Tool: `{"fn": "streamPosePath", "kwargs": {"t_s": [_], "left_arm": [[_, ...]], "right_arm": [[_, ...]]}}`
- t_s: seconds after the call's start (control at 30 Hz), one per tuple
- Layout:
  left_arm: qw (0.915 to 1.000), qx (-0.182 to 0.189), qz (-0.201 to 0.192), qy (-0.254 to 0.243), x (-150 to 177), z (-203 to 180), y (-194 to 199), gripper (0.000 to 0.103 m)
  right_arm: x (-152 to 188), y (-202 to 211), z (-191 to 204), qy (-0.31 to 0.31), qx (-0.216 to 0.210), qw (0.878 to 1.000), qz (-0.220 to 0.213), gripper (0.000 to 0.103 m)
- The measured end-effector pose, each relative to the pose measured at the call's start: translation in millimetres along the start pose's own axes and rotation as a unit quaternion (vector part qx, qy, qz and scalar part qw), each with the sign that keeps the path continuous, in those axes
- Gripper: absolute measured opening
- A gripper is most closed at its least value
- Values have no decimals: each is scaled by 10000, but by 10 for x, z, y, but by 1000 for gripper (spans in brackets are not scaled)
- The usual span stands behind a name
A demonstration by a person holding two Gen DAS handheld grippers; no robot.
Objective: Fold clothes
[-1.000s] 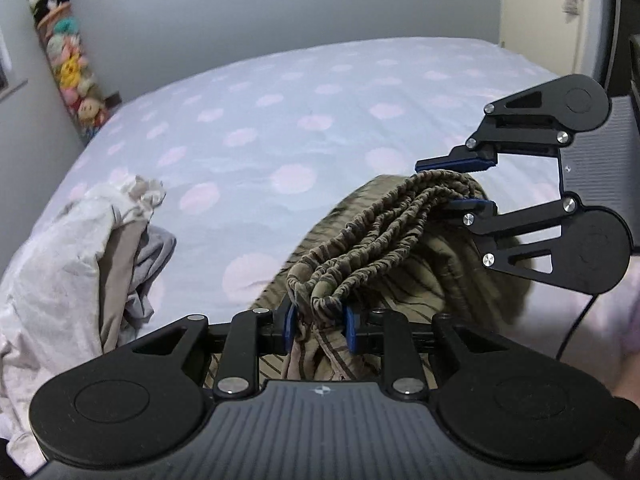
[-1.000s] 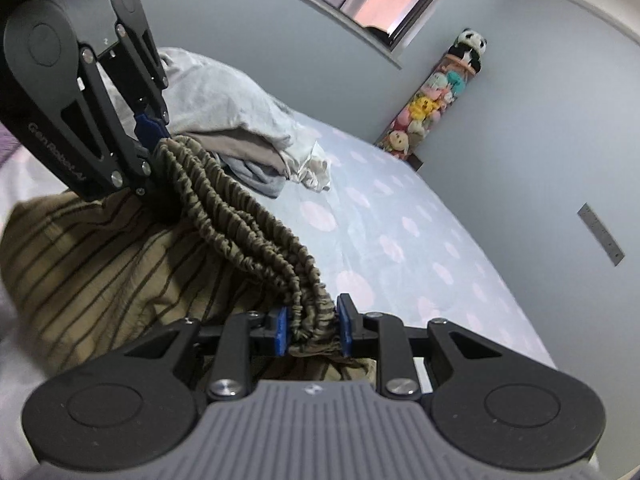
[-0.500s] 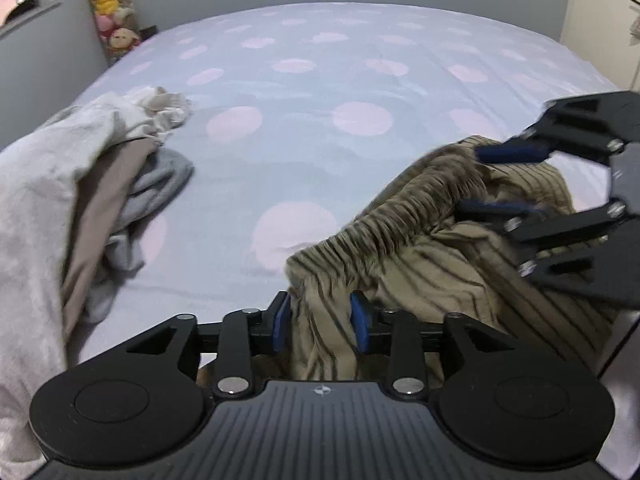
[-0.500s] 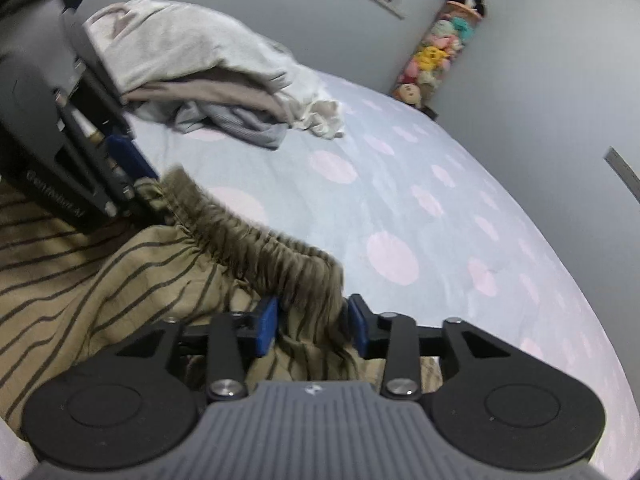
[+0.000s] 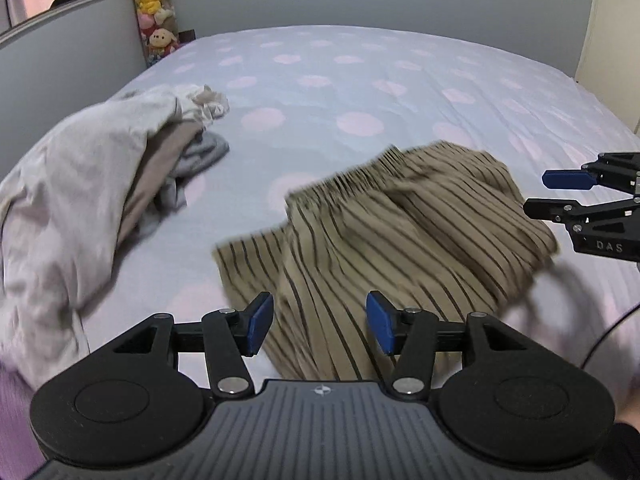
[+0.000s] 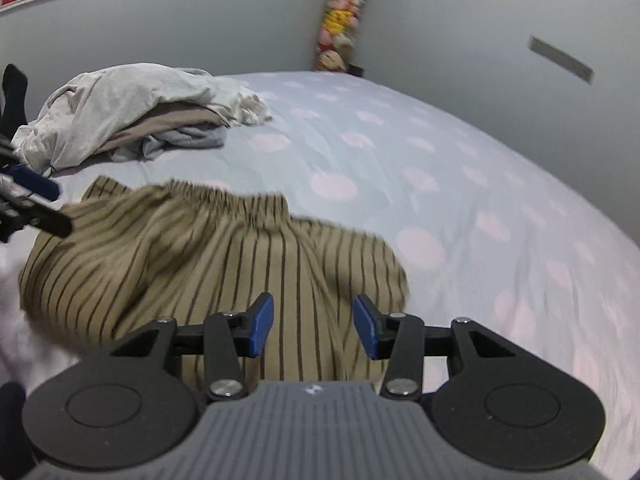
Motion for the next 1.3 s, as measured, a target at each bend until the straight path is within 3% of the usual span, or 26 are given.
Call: {"fn": "streamPosePath", "kwargs": {"t_s": [0.17, 0.4, 0.47, 0.53, 0.6, 0.67, 0.8, 0.93, 1.13, 1.3], "left_arm": [[9996, 91, 261, -95, 289, -87, -6, 50], [9984, 49, 561, -109, 488, -124, -220, 49], [9982, 21, 576, -154, 509, -136, -269, 35], [9982, 16, 574, -153, 515, -146, -302, 25], [9985, -29, 527, -144, 514, -157, -306, 16], [9990, -54, 436, -128, 484, -155, -252, 10], [9997, -29, 210, -106, 378, -148, -45, 8], [9994, -26, 295, -184, 347, -154, 6, 7], [9959, -61, 892, -100, 599, -116, -284, 6], [9947, -216, 996, -117, 625, -87, -280, 5]], "right_arm": [[317, 121, -45, -316, 76, 9993, 178, 48], [547, -44, -110, -487, 112, 9981, 356, 48], [582, -102, -125, -512, 96, 9980, 371, 46], [603, -140, -138, -577, 43, 9976, 370, 40], [624, -177, -150, -643, -10, 9972, 369, 13], [644, -215, -163, -709, -63, 9968, 368, 3], [578, -120, -323, -1053, 274, 9940, 105, 1], [516, -66, -400, -1138, 617, 9915, -115, 1], [646, -270, -356, -936, 766, 9922, 290, 1], [701, -342, -318, -809, 841, 9922, 438, 1]]}}
Point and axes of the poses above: each gripper's, at about its wrist camera, not at the fingertips, and y roughly against the way its jaws point, z to its left, x to its underside, the point moved 3 cm from there along -y, roughly the way its jaws point, and after that the axes turned 2 degrees about x, right-handed, at the moved point
